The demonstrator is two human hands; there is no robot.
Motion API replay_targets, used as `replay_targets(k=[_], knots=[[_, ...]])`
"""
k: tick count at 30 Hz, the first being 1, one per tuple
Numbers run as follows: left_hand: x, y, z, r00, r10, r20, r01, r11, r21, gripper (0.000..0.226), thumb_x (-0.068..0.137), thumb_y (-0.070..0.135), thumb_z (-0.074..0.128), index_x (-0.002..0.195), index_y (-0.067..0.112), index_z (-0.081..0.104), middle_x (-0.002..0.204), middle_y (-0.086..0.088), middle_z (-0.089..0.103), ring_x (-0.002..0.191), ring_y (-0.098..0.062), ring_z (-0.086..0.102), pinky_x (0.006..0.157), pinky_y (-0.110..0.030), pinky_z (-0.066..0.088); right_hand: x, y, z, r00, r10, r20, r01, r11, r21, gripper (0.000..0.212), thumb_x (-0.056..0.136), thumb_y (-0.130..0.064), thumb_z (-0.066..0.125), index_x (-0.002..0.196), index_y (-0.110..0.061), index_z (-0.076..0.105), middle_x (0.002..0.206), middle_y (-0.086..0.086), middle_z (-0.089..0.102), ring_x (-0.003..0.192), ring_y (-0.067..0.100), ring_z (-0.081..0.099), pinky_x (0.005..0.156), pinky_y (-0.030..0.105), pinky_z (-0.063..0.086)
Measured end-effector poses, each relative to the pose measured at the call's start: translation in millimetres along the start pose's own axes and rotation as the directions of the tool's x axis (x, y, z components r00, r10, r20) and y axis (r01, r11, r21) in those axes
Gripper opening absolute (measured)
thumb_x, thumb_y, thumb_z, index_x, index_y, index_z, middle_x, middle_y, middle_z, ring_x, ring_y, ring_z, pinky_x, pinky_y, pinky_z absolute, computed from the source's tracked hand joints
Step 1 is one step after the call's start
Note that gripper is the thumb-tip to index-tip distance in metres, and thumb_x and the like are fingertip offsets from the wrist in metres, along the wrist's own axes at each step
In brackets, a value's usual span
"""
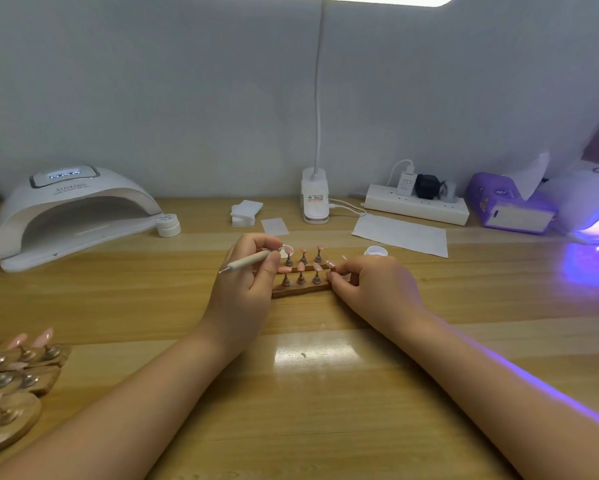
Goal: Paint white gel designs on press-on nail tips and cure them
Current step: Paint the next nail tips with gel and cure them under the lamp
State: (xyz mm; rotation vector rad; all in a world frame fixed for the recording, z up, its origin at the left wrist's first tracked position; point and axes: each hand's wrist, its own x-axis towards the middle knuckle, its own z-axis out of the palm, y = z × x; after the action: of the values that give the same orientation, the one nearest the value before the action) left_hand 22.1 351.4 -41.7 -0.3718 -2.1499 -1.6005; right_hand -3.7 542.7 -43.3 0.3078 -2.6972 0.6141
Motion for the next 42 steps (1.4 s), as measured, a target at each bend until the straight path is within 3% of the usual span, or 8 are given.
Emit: replay_targets(k=[5,15,24,32,35,37,40,42], knots=[[0.3,-1.1,-0.3,1.000,0.010,0.005,-0.010,1.000,0.005,0.011,0.091,0.030,0.047,0.097,0.031,0.055,0.099,0.002,0.061,0.099,-0.025,0.061,0.082,-0.054,0.053,-4.5,-1.5,-5.9,0.997,-0.070,-0.018,0.068,0.994,-0.088,0.025,0.092,-0.044,0.055,0.099,-0.029,0.074,0.076,-0.007,0.069,0.081,0.013,0.060,0.061,0.028,0.050],[-1.0,-0.1,-1.8,0.998,0.009,0.054,-0.009,1.000,0.003,0.011,0.090,0.030,0.047,0.097,0.031,0.055,0.101,-0.002,0.062,0.099,-0.024,0.063,0.083,-0.055,0.052,-6.2,-10.2,-1.8,0.988,-0.149,0.037,0.153,0.955,-0.252,0.040,0.096,-0.053,0.041,0.100,-0.030,0.073,0.088,-0.008,0.073,0.081,0.012,0.065,0.068,0.030,0.052],[-1.4,-0.5,-0.7,0.995,0.034,0.096,-0.034,0.999,-0.006,0.012,0.090,0.030,0.050,0.099,0.030,0.057,0.103,0.005,0.061,0.098,-0.019,0.064,0.085,-0.053,0.053,-5.1,-9.9,-0.6,0.991,-0.118,0.069,0.131,0.961,-0.244,0.039,0.098,-0.049,0.037,0.106,-0.031,0.070,0.090,-0.007,0.072,0.084,0.014,0.064,0.065,0.029,0.052],[-1.3,-3.7,-1.2,0.996,0.024,0.082,-0.022,0.999,-0.024,0.011,0.091,0.032,0.051,0.099,0.030,0.058,0.103,0.000,0.064,0.096,-0.023,0.065,0.083,-0.057,0.052,-2.0,-7.8,-2.7,0.983,-0.156,0.098,0.169,0.974,-0.152,0.032,0.098,-0.046,0.043,0.117,-0.037,0.067,0.100,-0.006,0.073,0.093,0.015,0.065,0.071,0.032,0.053],[-0.6,-2.6,-0.9,0.997,0.014,0.081,-0.010,0.999,-0.050,0.010,0.090,0.031,0.051,0.097,0.031,0.058,0.103,-0.003,0.064,0.097,-0.026,0.066,0.083,-0.058,0.051,-4.1,-7.3,-2.5,0.978,-0.199,0.068,0.208,0.966,-0.156,0.033,0.099,-0.045,0.041,0.114,-0.035,0.069,0.093,-0.005,0.073,0.085,0.015,0.065,0.066,0.032,0.052],[-0.8,-2.7,-0.3,0.996,0.027,0.080,-0.024,0.999,-0.038,0.010,0.090,0.030,0.050,0.097,0.029,0.058,0.100,0.002,0.063,0.095,-0.020,0.065,0.084,-0.050,0.054,-5.7,-6.8,-2.4,0.977,-0.206,0.055,0.212,0.964,-0.157,0.034,0.099,-0.046,0.041,0.113,-0.033,0.069,0.093,-0.007,0.072,0.084,0.014,0.065,0.065,0.031,0.051],[-0.7,-2.0,-0.2,0.995,0.084,0.052,-0.085,0.996,0.028,0.010,0.090,0.029,0.049,0.095,0.029,0.057,0.088,0.013,0.061,0.083,-0.003,0.059,0.074,-0.018,0.048,-7.4,-7.1,-2.8,0.983,-0.183,0.008,0.183,0.982,-0.055,0.027,0.097,-0.042,0.049,0.108,-0.031,0.071,0.086,-0.008,0.071,0.078,0.011,0.062,0.058,0.025,0.044],[-0.5,1.1,0.1,0.995,0.094,0.024,-0.094,0.995,0.015,0.009,0.091,0.028,0.049,0.095,0.027,0.057,0.085,0.013,0.061,0.081,-0.001,0.058,0.069,-0.012,0.045,-7.6,-8.6,-2.9,0.989,-0.147,-0.030,0.149,0.988,0.050,0.021,0.094,-0.038,0.057,0.101,-0.028,0.073,0.074,-0.011,0.066,0.069,0.008,0.058,0.057,0.026,0.045]])
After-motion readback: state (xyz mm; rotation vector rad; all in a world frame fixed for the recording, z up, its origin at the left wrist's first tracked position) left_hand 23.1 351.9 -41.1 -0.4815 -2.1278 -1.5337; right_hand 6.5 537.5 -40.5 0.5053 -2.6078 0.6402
